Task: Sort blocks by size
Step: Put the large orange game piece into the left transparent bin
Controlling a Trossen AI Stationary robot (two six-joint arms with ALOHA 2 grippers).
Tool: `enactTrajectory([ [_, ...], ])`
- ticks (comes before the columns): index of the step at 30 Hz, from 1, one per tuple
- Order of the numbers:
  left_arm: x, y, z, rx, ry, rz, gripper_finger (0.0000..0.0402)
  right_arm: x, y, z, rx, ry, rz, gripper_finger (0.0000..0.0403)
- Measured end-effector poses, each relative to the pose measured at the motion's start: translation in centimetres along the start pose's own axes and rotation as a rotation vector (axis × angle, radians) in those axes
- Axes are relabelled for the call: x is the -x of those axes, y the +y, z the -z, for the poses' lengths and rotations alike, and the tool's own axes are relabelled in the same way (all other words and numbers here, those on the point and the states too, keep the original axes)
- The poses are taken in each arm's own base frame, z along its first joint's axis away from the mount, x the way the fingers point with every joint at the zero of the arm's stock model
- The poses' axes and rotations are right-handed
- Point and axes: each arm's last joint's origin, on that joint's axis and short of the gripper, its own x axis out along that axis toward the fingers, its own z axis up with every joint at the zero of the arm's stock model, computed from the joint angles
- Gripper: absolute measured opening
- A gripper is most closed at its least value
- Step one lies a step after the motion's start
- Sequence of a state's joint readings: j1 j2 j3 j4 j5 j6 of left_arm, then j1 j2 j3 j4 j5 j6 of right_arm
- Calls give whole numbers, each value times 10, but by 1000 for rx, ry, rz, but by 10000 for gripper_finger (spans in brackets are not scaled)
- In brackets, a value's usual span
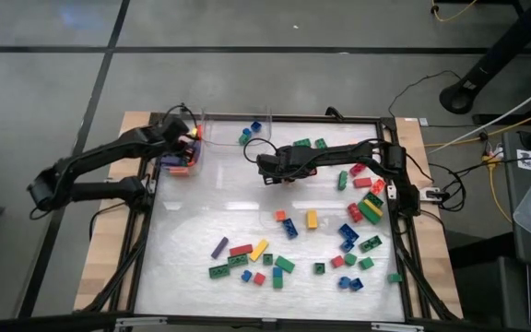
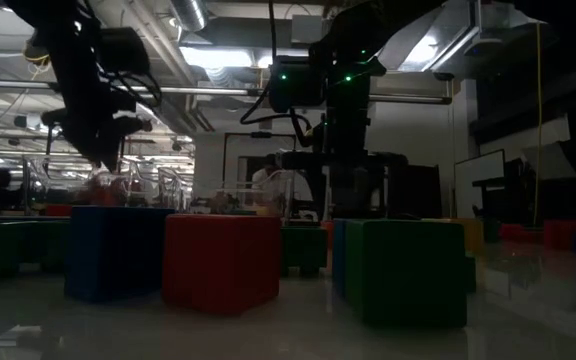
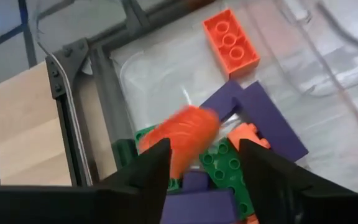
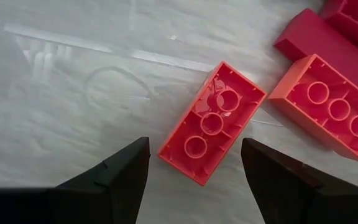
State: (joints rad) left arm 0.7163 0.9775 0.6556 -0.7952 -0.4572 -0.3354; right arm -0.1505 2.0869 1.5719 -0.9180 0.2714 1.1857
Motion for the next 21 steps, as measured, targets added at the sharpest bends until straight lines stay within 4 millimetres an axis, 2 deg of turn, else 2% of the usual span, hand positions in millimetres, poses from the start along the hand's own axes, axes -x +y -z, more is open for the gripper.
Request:
enactTrajectory([
  [5,-5,-3,0,-9,23,-8,200,-3,0,0,-8,-9,8,253],
  [16,-4,-3,0,-8,22,4,194,-21,0,3,-40,19,38,252],
  [21,-2,-9,2,-22,45,99,194,-25,3,3,-29,20,21,220],
])
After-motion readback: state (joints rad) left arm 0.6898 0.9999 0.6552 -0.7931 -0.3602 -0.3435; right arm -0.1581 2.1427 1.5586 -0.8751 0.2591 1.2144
